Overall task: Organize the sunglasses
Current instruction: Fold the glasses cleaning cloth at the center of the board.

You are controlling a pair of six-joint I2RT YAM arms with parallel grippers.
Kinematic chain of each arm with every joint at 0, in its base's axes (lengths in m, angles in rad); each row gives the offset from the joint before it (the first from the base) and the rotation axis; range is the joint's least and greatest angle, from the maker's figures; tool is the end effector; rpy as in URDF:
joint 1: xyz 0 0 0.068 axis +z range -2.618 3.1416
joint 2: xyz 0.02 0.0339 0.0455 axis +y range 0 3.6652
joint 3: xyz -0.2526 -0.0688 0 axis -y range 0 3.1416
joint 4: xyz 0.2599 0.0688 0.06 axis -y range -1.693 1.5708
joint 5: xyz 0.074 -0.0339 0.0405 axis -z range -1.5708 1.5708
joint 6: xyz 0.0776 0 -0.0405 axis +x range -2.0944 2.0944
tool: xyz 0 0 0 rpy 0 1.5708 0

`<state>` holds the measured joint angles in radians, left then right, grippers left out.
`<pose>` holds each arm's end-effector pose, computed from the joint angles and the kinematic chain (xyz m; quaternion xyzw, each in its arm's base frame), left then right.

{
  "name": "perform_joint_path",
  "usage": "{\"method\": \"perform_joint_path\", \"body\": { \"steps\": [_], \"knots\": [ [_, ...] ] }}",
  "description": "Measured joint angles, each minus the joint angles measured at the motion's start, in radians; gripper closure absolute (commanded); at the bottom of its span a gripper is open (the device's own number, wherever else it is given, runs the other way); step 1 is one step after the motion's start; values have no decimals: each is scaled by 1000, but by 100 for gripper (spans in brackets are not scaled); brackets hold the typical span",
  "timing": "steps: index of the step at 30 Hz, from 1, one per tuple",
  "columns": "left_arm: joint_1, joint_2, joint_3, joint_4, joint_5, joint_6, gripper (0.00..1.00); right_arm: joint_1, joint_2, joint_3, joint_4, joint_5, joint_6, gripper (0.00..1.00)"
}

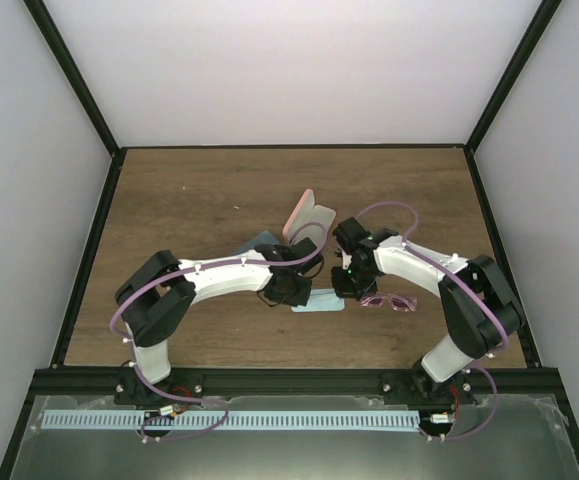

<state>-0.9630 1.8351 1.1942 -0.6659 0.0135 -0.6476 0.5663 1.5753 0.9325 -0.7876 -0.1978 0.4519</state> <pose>0.2103 -0.3041 0.1037 0.1566 0.9788 -0.0995 0.0864 0.2333 0.1664 0.1097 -0.0637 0.9906 0.1200 0.0129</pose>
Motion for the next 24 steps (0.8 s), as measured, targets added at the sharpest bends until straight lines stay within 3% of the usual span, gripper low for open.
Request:
{"method": "perform_joint_path", "body": {
  "steps": [3,6,14,24],
  "knots": [
    [0,0,0,-1,6,0,90,0,1,0,0,1,-7,78],
    [0,0,0,-1,12,4,82,0,2,0,-1,2,-8,74],
    [0,0,14,-9,18,5,72,0,2,6,-5,7,-10,73],
    [0,-3,40,-31,14,-1,71,0,20,9,-2,5,9,70]
  ]
}}
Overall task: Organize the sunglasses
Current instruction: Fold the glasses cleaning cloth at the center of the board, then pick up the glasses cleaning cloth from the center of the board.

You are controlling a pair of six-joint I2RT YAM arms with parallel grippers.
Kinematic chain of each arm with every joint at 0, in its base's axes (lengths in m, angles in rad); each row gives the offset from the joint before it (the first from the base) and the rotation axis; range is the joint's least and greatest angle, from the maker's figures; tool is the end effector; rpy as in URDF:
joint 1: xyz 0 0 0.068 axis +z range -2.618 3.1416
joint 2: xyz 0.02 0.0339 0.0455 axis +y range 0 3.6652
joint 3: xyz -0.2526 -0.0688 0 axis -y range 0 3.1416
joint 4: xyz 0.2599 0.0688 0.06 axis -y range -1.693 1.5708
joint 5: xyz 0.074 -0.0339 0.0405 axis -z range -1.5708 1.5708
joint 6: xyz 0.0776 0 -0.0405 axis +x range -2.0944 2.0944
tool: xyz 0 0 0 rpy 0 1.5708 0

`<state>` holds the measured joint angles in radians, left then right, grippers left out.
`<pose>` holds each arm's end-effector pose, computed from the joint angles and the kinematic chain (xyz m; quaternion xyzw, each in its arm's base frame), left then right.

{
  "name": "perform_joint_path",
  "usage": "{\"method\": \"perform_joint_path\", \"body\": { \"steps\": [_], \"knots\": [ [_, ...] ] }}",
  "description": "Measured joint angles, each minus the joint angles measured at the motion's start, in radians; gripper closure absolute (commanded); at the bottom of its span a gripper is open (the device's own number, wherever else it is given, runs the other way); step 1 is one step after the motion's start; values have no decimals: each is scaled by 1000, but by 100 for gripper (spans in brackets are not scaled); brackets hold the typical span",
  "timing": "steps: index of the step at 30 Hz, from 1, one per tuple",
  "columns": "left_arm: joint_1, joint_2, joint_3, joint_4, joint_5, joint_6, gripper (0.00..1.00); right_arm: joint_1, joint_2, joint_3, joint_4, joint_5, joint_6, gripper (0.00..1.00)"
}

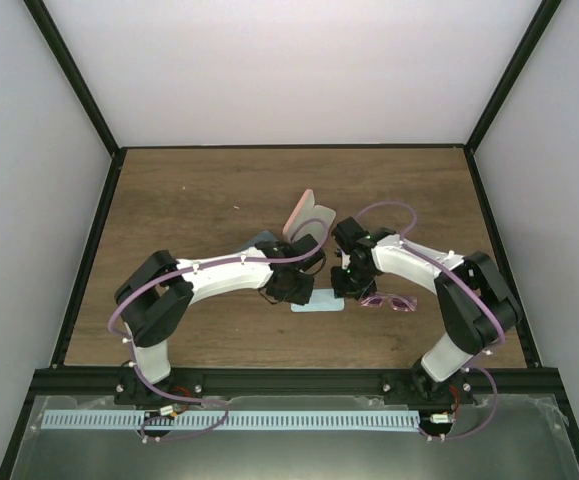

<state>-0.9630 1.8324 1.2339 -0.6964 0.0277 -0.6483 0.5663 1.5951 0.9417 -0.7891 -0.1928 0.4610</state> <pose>0.2125 -0.3092 0.1148 0.1571 0.9779 -0.1087 0.0853 0.2352 0.1672 0.1067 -0.0584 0.9916 0.1150 0.0084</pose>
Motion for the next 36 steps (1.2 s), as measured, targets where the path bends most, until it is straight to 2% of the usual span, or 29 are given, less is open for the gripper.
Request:
{"method": "perform_joint_path", "body": {
  "steps": [15,22,27,31,36],
  "knots": [
    [0,56,-30,28,30,-29,71,0,38,-13,34,-14,7,75],
    [0,57,-30,31,31,-29,72,0,51,-23,46,-22,9,91],
    [0,59,-30,34,31,-25,78,0,58,-23,55,-39,8,99],
    [1,62,-29,44,31,-20,94,0,61,-23,61,-54,7,99],
    [1,64,-29,51,26,-7,96,0,61,-21,60,-57,7,99]
  ]
}}
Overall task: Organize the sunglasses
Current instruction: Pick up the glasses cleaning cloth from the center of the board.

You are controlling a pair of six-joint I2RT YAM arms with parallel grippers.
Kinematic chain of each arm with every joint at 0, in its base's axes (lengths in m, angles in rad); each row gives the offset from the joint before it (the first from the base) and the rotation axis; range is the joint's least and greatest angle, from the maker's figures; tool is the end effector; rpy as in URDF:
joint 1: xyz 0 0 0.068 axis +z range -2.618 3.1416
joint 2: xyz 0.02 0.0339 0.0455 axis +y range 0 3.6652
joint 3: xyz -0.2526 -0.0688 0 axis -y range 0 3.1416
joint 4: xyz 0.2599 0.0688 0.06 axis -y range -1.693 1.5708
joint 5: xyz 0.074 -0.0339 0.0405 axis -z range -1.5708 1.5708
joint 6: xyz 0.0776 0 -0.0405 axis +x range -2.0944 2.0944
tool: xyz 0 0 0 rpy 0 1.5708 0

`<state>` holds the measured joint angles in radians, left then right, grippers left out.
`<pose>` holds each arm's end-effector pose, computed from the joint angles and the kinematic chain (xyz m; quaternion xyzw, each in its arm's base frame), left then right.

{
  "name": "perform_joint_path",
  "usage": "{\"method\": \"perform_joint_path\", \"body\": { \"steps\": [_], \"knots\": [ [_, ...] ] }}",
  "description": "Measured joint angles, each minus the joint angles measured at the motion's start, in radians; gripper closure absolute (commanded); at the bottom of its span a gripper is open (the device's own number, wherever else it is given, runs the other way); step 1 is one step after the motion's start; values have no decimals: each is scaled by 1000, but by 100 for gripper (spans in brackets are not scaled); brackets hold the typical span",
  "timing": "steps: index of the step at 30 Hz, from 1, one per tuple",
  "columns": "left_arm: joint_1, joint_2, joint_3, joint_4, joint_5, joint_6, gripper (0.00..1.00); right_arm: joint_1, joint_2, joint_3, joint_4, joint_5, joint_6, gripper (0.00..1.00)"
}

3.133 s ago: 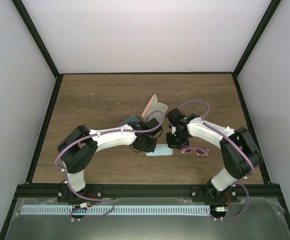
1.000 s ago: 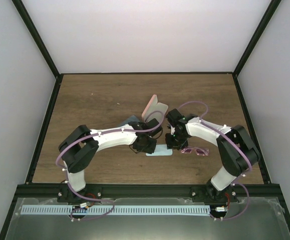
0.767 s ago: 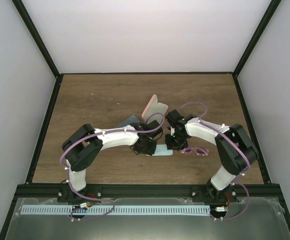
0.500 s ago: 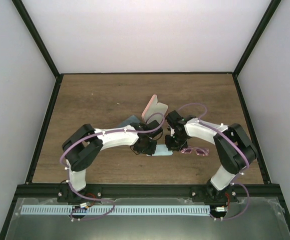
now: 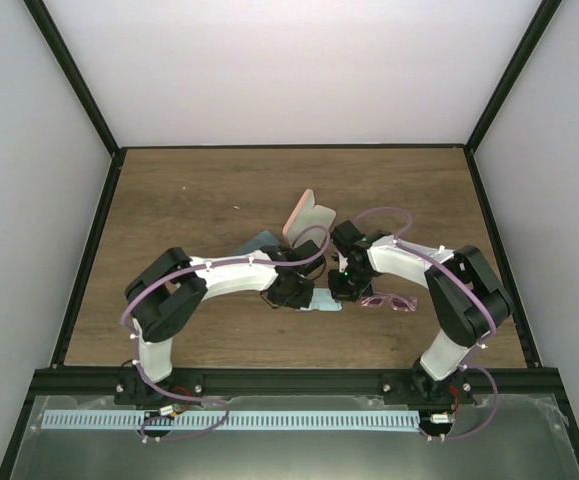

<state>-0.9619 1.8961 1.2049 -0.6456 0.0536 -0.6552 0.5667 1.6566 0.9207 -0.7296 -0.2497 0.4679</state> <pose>0.2107 -0.3095 0.0860 0.1547 0.9807 -0.1028 0.0613 0.2346 0.1720 0.0868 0.0555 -0.9893 -0.1339 0.0161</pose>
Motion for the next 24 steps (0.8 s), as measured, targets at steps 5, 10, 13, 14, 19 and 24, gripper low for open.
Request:
{"method": "perform_joint_path", "body": {
  "steps": [5,10,13,14,19,24],
  "knots": [
    [0,2,6,-5,-6,2,96,1,0,42,-32,12,-2,99],
    [0,5,40,-33,-48,-6,96,0,0,128,-47,28,-9,99],
    [4,5,72,-49,-89,-27,96,-6,4,157,-47,35,-18,99],
    [6,5,84,-52,-105,-35,96,-10,13,172,-52,38,-23,99],
    [20,10,153,-79,-169,-74,96,-28,92,275,-61,60,-45,99],
    [34,61,256,-81,-207,-105,96,-69,177,409,-64,92,-75,99]
  ]
}}
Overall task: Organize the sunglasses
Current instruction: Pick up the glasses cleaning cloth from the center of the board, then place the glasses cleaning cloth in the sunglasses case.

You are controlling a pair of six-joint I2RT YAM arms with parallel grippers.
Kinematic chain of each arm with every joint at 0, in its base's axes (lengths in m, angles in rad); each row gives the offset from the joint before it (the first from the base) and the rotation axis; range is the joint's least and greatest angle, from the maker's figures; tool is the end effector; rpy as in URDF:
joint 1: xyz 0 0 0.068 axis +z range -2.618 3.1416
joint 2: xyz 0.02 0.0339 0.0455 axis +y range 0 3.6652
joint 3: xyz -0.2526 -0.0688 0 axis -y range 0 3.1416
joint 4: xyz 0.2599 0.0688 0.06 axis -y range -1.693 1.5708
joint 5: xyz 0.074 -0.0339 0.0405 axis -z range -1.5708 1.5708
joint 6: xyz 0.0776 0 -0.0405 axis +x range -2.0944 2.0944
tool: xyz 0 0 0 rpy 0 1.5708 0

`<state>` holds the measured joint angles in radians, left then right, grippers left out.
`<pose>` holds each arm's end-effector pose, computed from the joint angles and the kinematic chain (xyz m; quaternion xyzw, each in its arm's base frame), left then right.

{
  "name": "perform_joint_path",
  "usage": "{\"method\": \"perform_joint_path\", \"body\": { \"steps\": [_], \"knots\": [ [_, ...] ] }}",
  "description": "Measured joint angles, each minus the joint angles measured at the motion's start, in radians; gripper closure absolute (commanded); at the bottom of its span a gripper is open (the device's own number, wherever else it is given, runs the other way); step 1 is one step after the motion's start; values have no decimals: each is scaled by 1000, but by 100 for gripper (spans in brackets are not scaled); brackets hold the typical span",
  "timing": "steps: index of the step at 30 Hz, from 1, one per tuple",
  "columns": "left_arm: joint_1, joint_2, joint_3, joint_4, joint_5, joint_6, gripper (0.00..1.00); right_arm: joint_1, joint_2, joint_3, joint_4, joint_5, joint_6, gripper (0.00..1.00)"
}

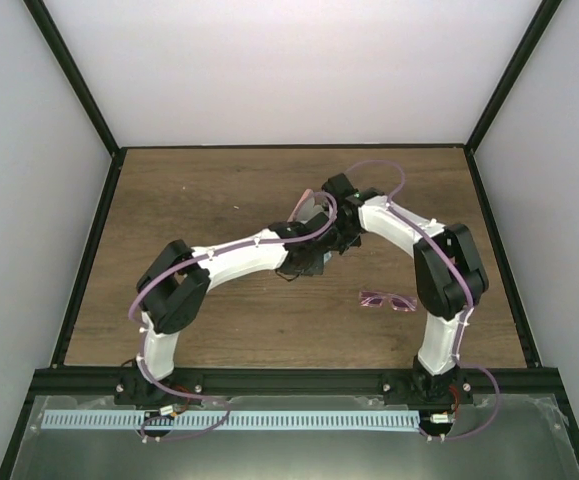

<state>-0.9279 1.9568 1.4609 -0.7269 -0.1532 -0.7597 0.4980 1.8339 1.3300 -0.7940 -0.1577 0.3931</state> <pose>0.2635 -0.3320 0.1350 0.0693 0.9797 -0.0789 0.1710 0.3305 0.1936 0.1394 -0.0625 0.9857 0.1289 0.0887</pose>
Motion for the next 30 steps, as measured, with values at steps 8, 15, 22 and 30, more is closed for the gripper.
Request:
{"method": "perform_joint_path", "body": {
  "steps": [8,15,22,30],
  "knots": [
    [39,113,117,8,-22,-50,96,-59,166,215,-20,36,-48,99],
    [52,128,137,37,-29,-77,96,-81,247,339,-53,40,-83,99],
    [63,159,168,48,-54,-77,96,-84,319,393,-46,55,-97,99],
    [84,236,201,63,-63,-73,96,-91,405,453,-42,80,-110,99]
  ]
}}
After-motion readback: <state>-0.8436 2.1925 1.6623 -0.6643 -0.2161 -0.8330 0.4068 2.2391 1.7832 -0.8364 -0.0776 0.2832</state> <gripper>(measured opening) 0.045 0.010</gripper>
